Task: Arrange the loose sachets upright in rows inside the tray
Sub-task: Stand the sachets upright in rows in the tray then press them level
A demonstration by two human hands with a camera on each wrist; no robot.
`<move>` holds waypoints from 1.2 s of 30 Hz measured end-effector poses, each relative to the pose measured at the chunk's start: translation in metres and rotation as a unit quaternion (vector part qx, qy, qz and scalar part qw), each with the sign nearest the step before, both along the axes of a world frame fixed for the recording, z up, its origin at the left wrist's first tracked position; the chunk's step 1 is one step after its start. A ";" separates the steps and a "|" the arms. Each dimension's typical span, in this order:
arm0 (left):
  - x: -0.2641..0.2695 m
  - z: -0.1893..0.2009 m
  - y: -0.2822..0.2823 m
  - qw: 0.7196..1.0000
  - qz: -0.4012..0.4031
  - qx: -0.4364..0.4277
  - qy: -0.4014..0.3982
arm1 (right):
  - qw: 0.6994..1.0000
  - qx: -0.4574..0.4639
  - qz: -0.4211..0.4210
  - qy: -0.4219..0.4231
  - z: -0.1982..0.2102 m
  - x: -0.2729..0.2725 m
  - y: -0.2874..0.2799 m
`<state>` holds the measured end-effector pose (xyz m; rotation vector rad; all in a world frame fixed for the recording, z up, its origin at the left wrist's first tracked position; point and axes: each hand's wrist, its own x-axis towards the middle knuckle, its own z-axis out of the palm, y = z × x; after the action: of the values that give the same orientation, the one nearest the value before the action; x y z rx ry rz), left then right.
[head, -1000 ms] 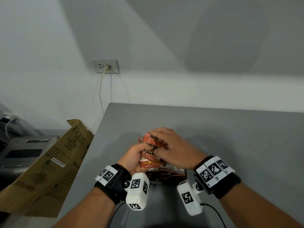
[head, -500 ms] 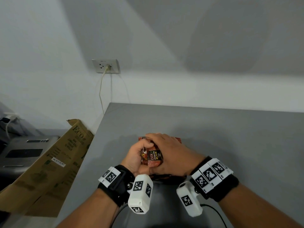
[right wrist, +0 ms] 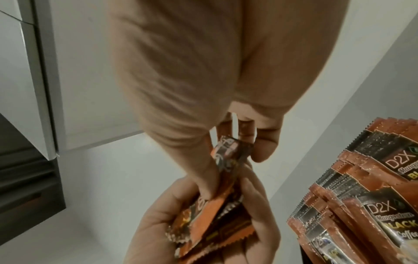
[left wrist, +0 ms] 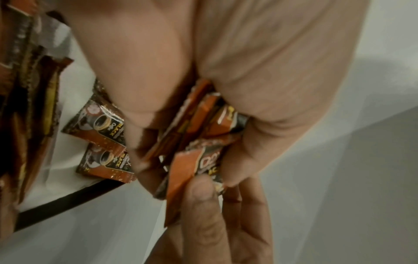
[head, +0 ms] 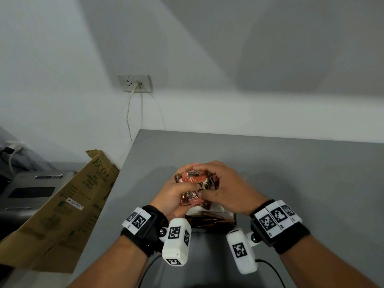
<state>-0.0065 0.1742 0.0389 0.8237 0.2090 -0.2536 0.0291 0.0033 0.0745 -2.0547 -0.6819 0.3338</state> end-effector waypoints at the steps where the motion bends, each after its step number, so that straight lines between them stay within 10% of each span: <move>1: 0.000 0.000 -0.001 1.000 0.004 -0.006 -0.003 | 1.000 -0.001 -0.009 -0.006 -0.002 0.000 -0.001; 6: 0.003 -0.004 0.001 0.999 0.023 -0.041 0.004 | 0.993 0.017 -0.118 -0.015 -0.005 0.003 -0.004; 15: 0.011 -0.005 -0.003 0.996 0.072 0.053 -0.021 | 0.892 0.262 -0.219 0.296 -0.015 0.008 0.008; 30: 0.014 -0.001 0.003 0.996 0.084 0.012 0.021 | 0.840 0.362 -0.224 0.336 -0.008 0.014 0.001; 36: 0.012 -0.001 -0.008 0.995 0.065 0.054 -0.045 | 0.876 0.283 -0.153 0.360 -0.008 0.003 0.010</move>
<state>0.0059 0.1663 0.0383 0.9228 0.1919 -0.0825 0.0323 0.0132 0.0662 -1.2953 0.0260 0.5895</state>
